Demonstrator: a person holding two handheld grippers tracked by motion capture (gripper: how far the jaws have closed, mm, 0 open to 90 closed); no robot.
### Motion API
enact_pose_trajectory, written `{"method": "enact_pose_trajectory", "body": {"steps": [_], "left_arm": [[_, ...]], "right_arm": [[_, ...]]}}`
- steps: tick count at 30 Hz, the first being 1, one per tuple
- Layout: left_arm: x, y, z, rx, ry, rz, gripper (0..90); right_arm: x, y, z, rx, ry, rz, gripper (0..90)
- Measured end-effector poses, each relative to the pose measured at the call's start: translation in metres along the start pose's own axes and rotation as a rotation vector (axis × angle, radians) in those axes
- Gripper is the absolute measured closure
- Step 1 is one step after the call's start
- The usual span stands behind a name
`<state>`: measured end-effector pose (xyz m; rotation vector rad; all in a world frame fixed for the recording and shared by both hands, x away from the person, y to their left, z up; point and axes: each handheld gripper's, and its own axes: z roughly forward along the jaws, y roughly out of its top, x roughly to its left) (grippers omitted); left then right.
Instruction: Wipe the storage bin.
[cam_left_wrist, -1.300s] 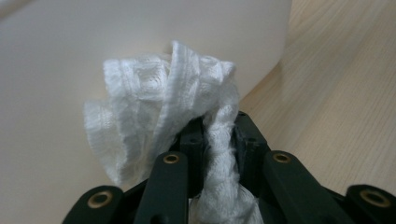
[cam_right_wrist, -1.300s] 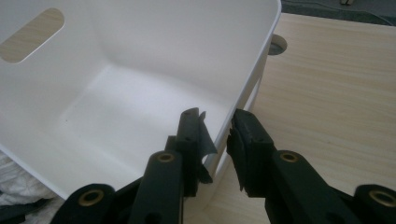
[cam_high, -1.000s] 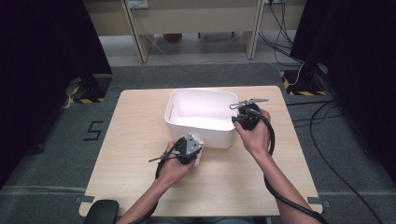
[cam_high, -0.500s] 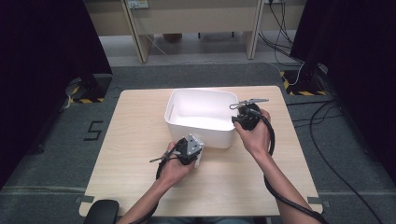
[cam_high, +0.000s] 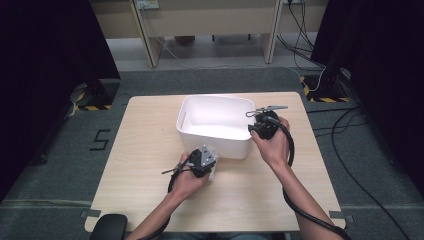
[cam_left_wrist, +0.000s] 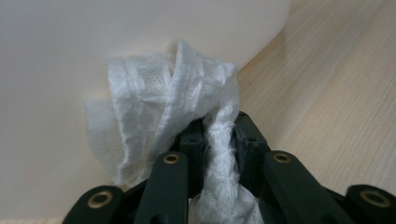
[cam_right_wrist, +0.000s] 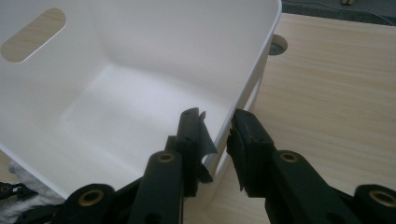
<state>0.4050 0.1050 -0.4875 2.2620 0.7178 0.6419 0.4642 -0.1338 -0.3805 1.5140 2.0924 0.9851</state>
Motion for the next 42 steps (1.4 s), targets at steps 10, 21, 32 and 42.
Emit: {"method": "enact_pose_trajectory", "body": {"steps": [10, 21, 32, 42], "left_arm": [[-0.003, 0.002, 0.002, 0.003, -0.008, -0.001, 76.9], [-0.007, 0.006, 0.005, -0.001, -0.018, 0.003, 76.9], [-0.006, 0.009, 0.0, -0.013, -0.017, 0.005, 76.9], [-0.005, 0.016, -0.008, -0.041, -0.013, -0.002, 76.9]], "right_arm": [[0.0, 0.0, 0.0, 0.0, 0.0, 0.0, 73.9], [0.0, 0.0, 0.0, 0.001, 0.001, 0.002, 73.8], [-0.001, 0.0, 0.0, 0.0, 0.002, 0.0, 73.7], [0.0, 0.0, 0.0, 0.001, 0.001, 0.002, 73.8]]}}
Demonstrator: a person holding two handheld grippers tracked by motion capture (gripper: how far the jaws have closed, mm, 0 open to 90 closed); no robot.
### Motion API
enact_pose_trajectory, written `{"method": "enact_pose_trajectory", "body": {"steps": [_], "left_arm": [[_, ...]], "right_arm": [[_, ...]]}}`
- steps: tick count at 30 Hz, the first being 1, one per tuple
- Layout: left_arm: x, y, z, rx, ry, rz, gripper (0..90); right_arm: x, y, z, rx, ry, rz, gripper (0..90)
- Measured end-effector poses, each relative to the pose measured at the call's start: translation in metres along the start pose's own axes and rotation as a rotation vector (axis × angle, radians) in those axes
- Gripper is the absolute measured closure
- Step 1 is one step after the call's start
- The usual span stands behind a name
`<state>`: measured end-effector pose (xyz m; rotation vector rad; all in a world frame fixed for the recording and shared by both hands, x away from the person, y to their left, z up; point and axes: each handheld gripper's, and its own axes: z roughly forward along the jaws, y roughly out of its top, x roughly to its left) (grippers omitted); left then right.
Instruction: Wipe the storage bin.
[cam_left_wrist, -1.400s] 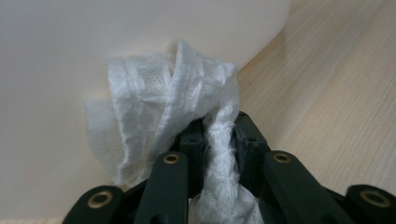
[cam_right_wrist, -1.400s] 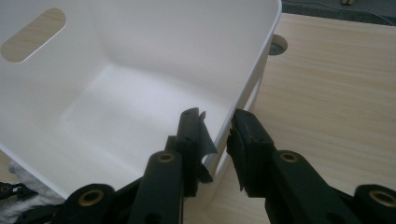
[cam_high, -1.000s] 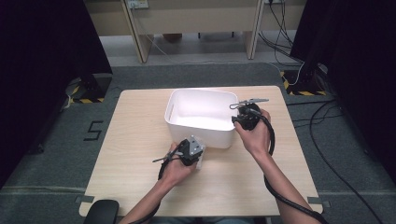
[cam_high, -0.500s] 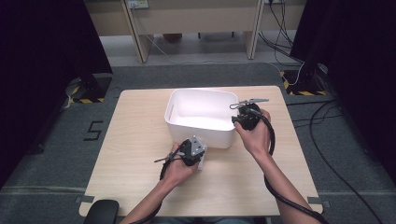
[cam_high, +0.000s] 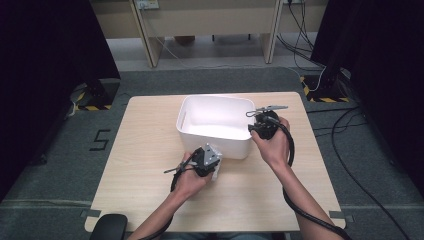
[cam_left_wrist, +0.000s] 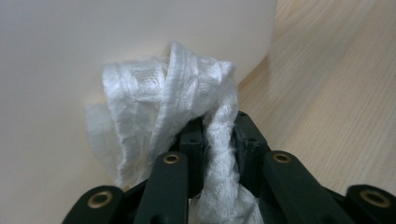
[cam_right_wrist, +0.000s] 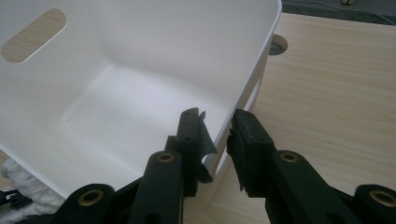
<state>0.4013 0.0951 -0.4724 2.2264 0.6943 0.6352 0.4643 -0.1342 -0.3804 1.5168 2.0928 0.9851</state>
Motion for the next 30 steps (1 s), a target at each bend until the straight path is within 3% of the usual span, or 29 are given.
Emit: {"method": "enact_pose_trajectory", "body": {"steps": [30], "left_arm": [[0.004, 0.024, -0.026, -0.071, 0.02, -0.005, 76.9]], "right_arm": [[0.0, 0.0, 0.0, -0.001, 0.0, 0.001, 73.8]]}}
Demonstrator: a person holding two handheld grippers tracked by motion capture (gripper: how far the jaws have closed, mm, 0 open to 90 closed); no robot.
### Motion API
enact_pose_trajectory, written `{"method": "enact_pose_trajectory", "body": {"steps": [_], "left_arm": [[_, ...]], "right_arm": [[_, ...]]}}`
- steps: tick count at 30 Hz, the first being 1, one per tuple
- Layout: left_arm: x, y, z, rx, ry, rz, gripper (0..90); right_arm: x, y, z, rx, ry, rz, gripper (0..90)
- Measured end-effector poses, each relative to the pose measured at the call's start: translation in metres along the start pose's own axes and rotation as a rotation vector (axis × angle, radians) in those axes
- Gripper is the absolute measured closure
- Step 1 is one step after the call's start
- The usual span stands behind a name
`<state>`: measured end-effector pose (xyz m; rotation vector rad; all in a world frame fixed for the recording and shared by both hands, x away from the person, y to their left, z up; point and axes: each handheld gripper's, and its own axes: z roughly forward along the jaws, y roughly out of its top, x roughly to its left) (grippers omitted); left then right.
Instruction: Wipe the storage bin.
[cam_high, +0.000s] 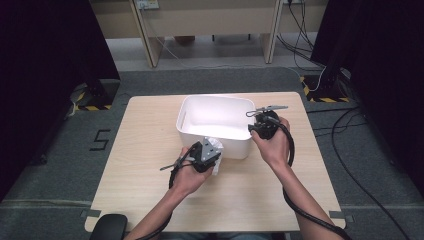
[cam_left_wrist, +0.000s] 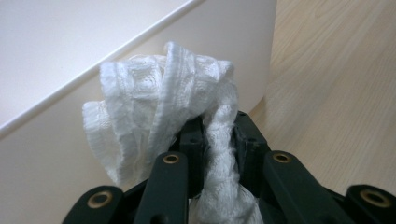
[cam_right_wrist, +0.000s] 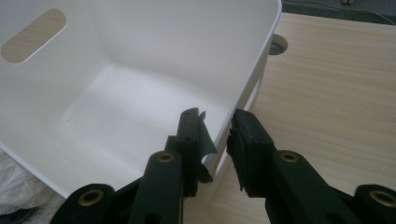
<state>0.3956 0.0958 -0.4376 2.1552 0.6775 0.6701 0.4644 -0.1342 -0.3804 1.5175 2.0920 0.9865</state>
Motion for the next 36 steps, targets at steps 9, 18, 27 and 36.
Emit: {"method": "enact_pose_trajectory", "body": {"steps": [9, 18, 27, 36], "left_arm": [[0.0, 0.005, -0.003, -0.016, 0.004, -0.003, 76.9], [0.0, 0.007, -0.004, -0.023, 0.006, -0.01, 76.9], [0.0, 0.009, -0.004, -0.025, 0.01, -0.01, 76.9], [-0.003, 0.012, -0.004, -0.024, 0.009, 0.002, 76.9]], "right_arm": [[0.0, 0.0, 0.0, 0.001, 0.0, -0.002, 73.8], [-0.001, 0.0, 0.0, -0.002, 0.002, 0.002, 73.7], [-0.001, 0.0, 0.0, 0.002, 0.002, 0.005, 73.7], [0.0, 0.0, 0.0, 0.002, 0.002, 0.006, 73.7]]}}
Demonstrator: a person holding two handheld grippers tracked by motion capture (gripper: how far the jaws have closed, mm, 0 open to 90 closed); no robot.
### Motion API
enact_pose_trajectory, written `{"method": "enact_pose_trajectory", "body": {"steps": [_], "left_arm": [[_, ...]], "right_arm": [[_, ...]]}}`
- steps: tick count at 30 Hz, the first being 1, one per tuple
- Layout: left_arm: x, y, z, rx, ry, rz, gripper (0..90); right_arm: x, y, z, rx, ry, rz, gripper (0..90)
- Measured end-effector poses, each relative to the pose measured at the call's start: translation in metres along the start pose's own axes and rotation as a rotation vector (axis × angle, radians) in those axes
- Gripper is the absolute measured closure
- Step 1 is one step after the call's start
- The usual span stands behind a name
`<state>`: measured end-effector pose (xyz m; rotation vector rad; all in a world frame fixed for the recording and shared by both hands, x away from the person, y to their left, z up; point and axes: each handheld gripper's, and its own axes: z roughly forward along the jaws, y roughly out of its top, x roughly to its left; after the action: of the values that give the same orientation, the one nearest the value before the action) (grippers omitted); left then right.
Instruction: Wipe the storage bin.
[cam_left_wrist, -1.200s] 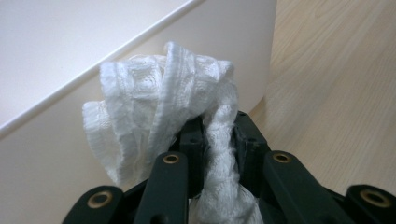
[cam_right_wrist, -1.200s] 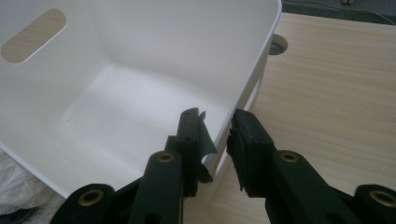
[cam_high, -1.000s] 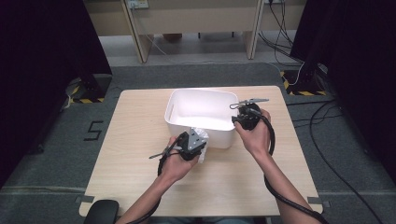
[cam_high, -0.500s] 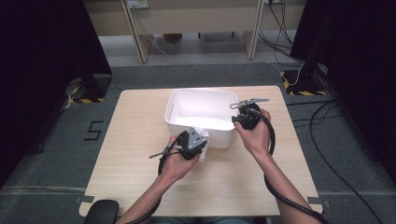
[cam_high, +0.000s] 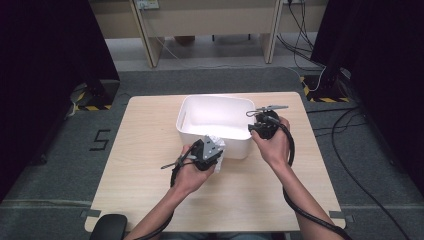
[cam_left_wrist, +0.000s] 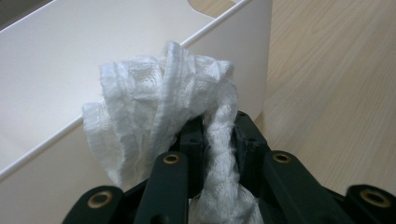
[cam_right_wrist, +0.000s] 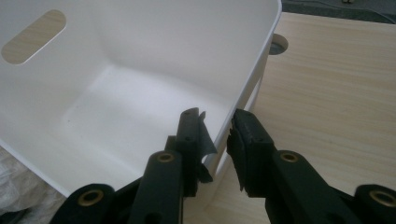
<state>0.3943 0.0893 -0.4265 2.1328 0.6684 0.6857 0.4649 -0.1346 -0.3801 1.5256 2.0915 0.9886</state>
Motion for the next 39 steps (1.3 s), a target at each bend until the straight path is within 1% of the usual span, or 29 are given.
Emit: {"method": "enact_pose_trajectory", "body": {"steps": [5, 12, 14, 18, 25, 39], "left_arm": [[-0.003, 0.003, 0.001, 0.002, -0.006, 0.007, 76.9], [-0.003, 0.003, 0.002, 0.002, -0.009, 0.005, 76.9], [-0.004, 0.002, 0.003, 0.006, -0.005, 0.011, 76.9], [-0.006, -0.001, 0.007, 0.019, -0.01, 0.008, 76.9], [-0.006, -0.002, 0.008, 0.017, -0.009, 0.005, 76.9], [-0.007, -0.006, 0.013, 0.036, -0.018, 0.008, 76.9]], "right_arm": [[0.0, 0.0, 0.0, -0.001, 0.0, -0.005, 73.8], [0.0, 0.0, 0.0, -0.001, 0.0, -0.003, 73.8], [0.0, 0.0, 0.0, -0.002, 0.0, -0.003, 73.7], [0.0, 0.0, 0.0, -0.001, 0.001, -0.002, 73.7], [-0.001, 0.0, 0.0, -0.002, 0.004, 0.0, 73.7], [-0.001, 0.0, 0.0, -0.002, 0.006, 0.003, 73.7]]}}
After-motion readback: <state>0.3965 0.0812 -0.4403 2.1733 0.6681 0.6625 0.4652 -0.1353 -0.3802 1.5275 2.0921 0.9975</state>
